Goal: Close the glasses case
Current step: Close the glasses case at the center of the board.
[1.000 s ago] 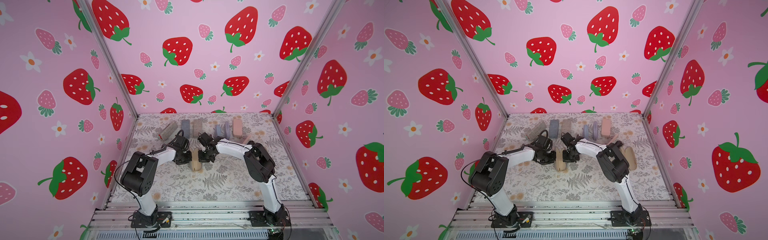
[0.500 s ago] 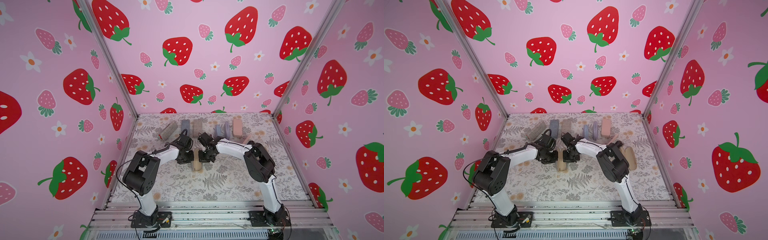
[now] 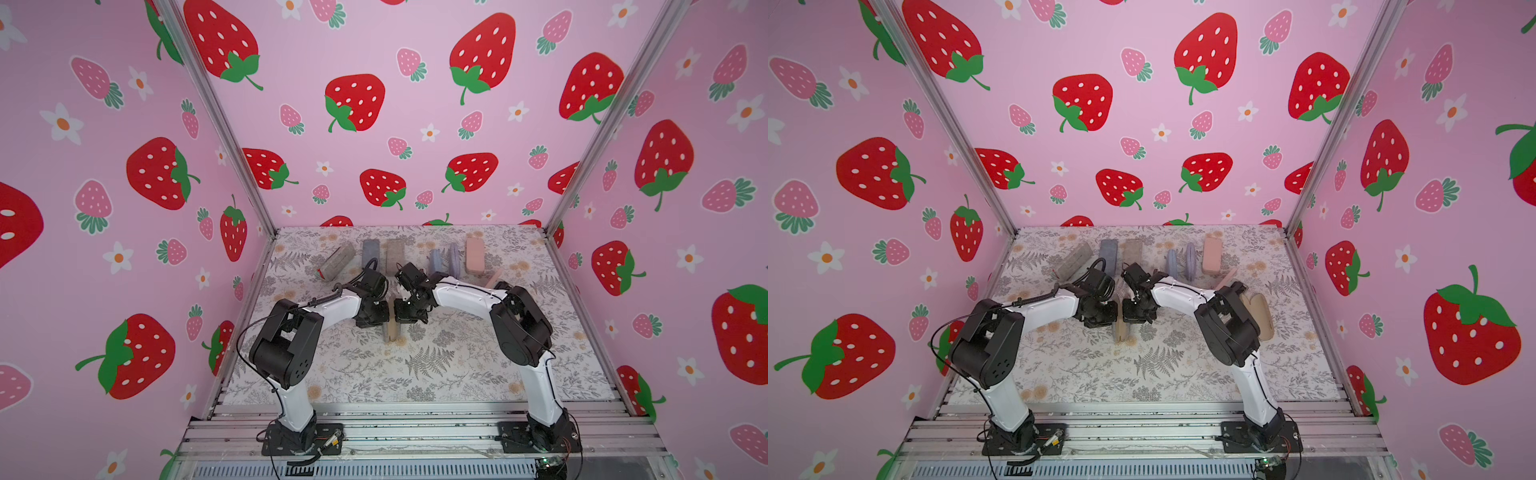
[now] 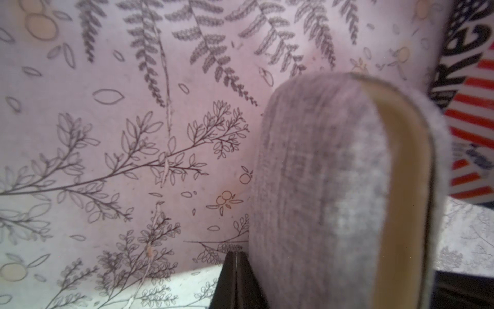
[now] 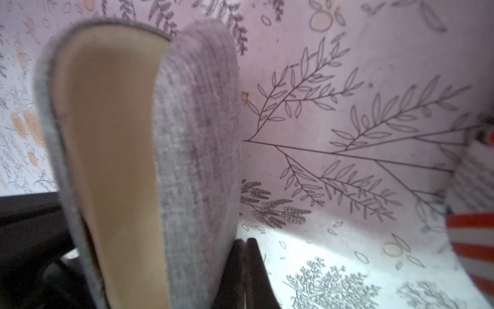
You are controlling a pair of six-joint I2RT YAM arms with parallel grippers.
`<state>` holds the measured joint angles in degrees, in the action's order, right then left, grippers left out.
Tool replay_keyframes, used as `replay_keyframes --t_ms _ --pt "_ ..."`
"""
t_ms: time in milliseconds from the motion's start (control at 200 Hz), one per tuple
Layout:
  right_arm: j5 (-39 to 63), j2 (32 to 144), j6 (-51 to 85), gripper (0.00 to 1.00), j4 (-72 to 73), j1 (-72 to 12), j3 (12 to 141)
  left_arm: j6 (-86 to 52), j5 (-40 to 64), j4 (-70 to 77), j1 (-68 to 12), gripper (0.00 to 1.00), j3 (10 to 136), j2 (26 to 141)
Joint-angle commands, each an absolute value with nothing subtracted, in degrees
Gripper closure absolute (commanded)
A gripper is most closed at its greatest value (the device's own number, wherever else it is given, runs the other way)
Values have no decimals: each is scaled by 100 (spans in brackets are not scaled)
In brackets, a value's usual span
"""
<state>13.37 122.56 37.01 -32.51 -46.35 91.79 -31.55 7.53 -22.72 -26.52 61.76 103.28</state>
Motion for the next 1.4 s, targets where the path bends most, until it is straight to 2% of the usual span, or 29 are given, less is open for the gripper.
replay_keyframes --t_ms 0,635,805,1066,1216,1266,1286,1396 --pt "1805 11975 3639 95 -2737 -4834 9168 -3243 1178 -2021 -2843 100 6427 10311" --pt "1679 11758 3628 94 -2737 -4975 9161 -3300 1126 -2018 -2862 100 6430 10233" --pt "1283 11529 3665 90 -2869 -4975 8955 -3311 942 -2090 -2849 100 6363 9976" --pt "599 11078 3630 77 -3121 -4970 8597 -3230 544 -2414 -2804 100 6414 9520" --pt "371 10878 3612 75 -3199 -4970 8484 -3215 440 -2529 -2795 100 6407 9333" --pt "286 10785 3621 72 -3235 -4975 8443 -3217 439 -2549 -2796 96 6389 9281" --pt "238 10746 3621 71 -3251 -4970 8438 -3225 439 -2547 -2796 89 6382 9260" --pt "-26 10409 3639 64 -3332 -4975 8297 -3221 495 -2525 -2810 69 6332 9145"
